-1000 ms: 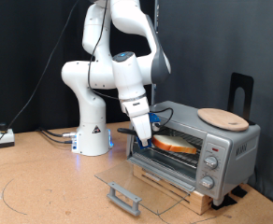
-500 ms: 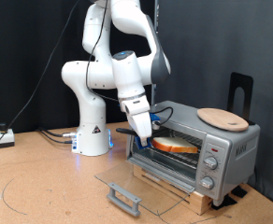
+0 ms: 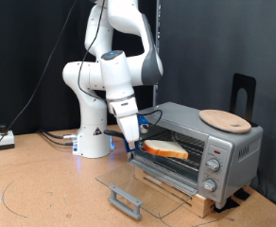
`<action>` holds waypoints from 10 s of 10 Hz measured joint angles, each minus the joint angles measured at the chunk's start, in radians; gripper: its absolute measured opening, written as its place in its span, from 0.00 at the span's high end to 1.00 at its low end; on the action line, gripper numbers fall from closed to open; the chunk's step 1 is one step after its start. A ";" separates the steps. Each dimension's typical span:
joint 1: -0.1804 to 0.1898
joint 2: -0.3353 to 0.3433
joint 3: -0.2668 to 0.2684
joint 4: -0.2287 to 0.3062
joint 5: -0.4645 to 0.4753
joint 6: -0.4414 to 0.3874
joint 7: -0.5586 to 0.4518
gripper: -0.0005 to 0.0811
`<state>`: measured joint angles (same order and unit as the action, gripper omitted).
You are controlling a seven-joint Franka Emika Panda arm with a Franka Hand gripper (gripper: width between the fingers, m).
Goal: Make a piece of toast with the oven
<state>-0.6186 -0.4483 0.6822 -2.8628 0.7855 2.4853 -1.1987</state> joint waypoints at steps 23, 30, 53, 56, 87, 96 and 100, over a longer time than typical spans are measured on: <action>0.147 0.060 0.004 0.010 0.789 0.380 -0.826 0.51; 0.018 0.077 -0.002 0.014 0.446 0.299 -0.627 0.51; -0.008 -0.165 0.213 0.002 0.218 0.002 -0.015 0.51; -0.072 -0.156 0.172 -0.007 0.201 0.025 -0.148 0.51; 0.036 -0.622 -0.129 0.040 0.153 -0.947 -0.119 0.51; 0.089 -0.707 0.135 0.021 0.396 -0.828 0.045 0.21; 0.089 -0.708 0.030 0.032 0.407 -0.888 0.022 0.01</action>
<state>-0.5292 -1.1560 0.7123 -2.8307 1.1929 1.5972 -1.1764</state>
